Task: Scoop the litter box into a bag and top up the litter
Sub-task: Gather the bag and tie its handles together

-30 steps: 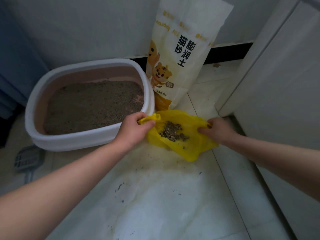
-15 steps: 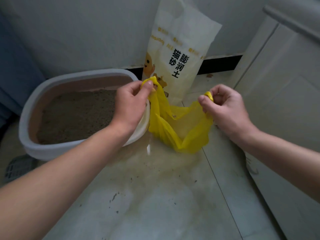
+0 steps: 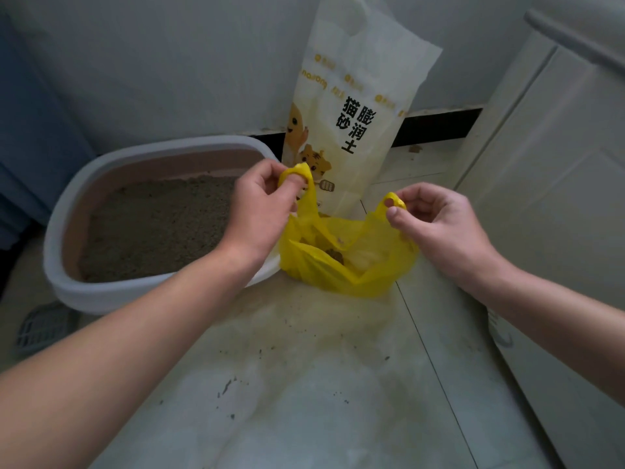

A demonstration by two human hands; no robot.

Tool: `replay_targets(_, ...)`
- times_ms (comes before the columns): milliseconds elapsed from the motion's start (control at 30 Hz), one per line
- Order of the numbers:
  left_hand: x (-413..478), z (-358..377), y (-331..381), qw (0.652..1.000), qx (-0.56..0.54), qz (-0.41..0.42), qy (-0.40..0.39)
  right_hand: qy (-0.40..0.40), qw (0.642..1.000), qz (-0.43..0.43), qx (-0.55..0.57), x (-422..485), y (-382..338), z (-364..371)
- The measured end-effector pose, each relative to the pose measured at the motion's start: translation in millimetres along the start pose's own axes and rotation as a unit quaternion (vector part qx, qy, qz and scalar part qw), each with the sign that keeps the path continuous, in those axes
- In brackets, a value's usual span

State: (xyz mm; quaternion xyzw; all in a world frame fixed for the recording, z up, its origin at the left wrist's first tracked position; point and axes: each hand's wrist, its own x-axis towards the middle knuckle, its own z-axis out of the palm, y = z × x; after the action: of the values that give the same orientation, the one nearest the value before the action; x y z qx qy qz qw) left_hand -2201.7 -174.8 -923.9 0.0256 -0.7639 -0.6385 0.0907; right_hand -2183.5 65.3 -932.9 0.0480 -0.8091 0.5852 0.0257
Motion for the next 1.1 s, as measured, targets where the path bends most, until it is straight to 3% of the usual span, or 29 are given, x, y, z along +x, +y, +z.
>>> replay_targets(100, -1, 4, 5, 1.000, -0.005, 0.021, -0.012, -0.003, 1.000, -0.001, -0.012, 3, -1, 4)
replay_targets(200, -9, 8, -1, 0.997, 0.037, 0.039, -0.051, -0.039, 0.991, 0.030, -0.127, 1, 6, 11)
replay_targets(433, -22, 6, -27, 0.961, 0.190, 0.007, -0.201, -0.128, 0.924, 0.064, -0.356, -6, 36, 20)
replay_targets(500, -21, 5, -36, 0.928, 0.288, 0.003, -0.237, -0.159, 0.901, 0.067, -0.399, -3, 44, 20)
replay_targets(600, -21, 2, -56, 0.824, 0.483, 0.028, -0.295, -0.180, 0.869, 0.069, -0.455, 2, 54, 17)
replay_targets(633, -21, 1, -62, 0.805, 0.507, 0.036, -0.304, -0.175, 0.864, 0.066, -0.468, 3, 57, 16)
replay_targets(767, -20, -6, -81, 0.820, 0.446, 0.036, -0.357, -0.139, 0.870, 0.055, -0.470, 2, 58, 13)
replay_targets(900, -5, 0, -62, 0.813, 0.381, -0.069, -0.434, -0.099, 0.891, 0.050, -0.441, 3, 61, 10)
replay_targets(1000, 10, -4, -39, 0.800, 0.217, -0.202, -0.521, -0.101, 0.880, 0.002, -0.464, 9, 65, 6)
replay_targets(1100, 22, 4, -22, 0.812, 0.067, -0.228, -0.533, -0.084, 0.869, -0.078, -0.481, 15, 66, 7)
